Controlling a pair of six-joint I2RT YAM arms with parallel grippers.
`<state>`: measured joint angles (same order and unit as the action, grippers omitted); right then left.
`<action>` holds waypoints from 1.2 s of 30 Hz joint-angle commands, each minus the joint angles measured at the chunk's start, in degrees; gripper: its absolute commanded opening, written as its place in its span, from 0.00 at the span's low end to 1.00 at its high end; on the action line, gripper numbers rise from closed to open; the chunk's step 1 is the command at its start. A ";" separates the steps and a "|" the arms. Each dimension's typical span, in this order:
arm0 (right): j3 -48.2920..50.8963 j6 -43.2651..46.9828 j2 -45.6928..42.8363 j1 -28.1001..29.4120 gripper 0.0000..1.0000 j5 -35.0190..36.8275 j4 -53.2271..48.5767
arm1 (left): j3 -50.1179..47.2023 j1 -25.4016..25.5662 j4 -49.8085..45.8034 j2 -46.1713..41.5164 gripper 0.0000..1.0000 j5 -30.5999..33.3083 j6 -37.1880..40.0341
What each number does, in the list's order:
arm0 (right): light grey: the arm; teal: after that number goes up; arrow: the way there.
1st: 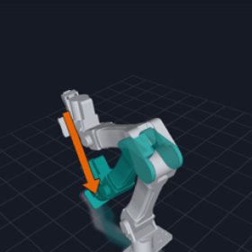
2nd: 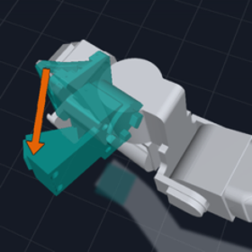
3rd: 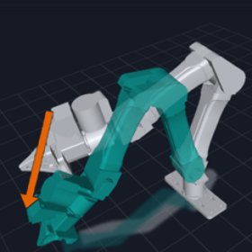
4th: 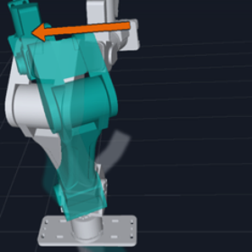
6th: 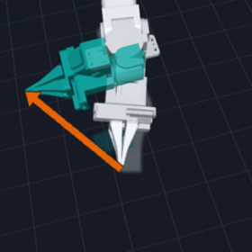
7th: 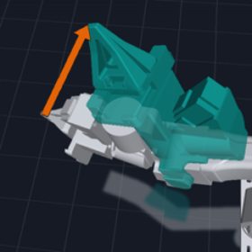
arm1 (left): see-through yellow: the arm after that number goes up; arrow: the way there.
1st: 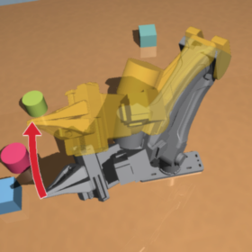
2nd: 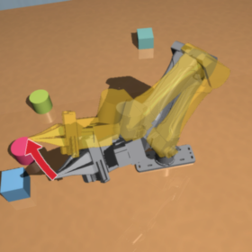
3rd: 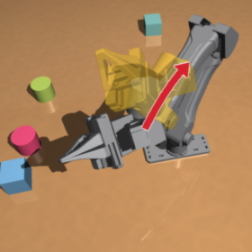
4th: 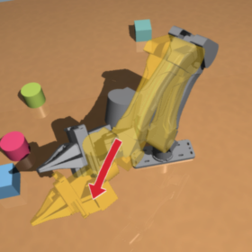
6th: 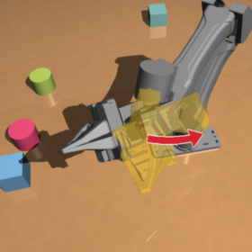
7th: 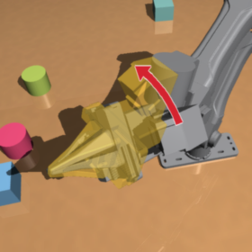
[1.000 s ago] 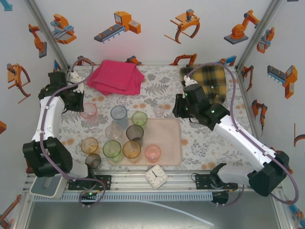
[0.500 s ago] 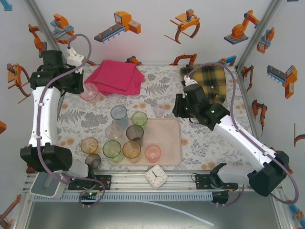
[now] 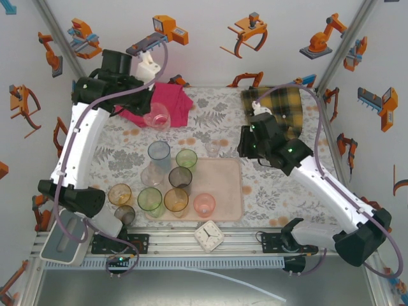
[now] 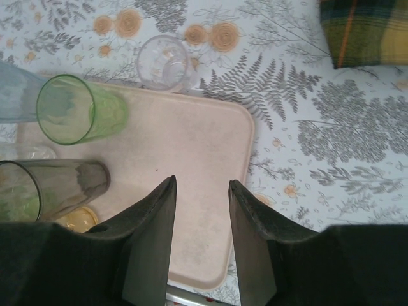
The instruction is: Place the glasses into the tray
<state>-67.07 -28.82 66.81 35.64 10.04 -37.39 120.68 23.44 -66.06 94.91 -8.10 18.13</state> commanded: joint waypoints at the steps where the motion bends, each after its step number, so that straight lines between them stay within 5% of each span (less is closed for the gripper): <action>1: -3.44 -2.88 -3.01 -2.41 0.39 5.21 -6.35 | 4.63 5.02 -3.08 2.58 0.16 0.10 -1.30; 14: -5.53 -4.96 -10.77 -8.03 0.39 6.31 -15.64 | 4.16 22.69 0.73 11.30 0.15 -2.39 -2.55; 36: -2.04 -6.07 -13.37 -8.57 0.39 4.63 -15.91 | -25.83 28.10 23.20 7.44 0.15 0.99 -2.12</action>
<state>-69.91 -33.85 54.02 27.44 14.72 -53.67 96.09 51.11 -46.65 104.86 -7.90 15.44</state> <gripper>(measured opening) 0.390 0.156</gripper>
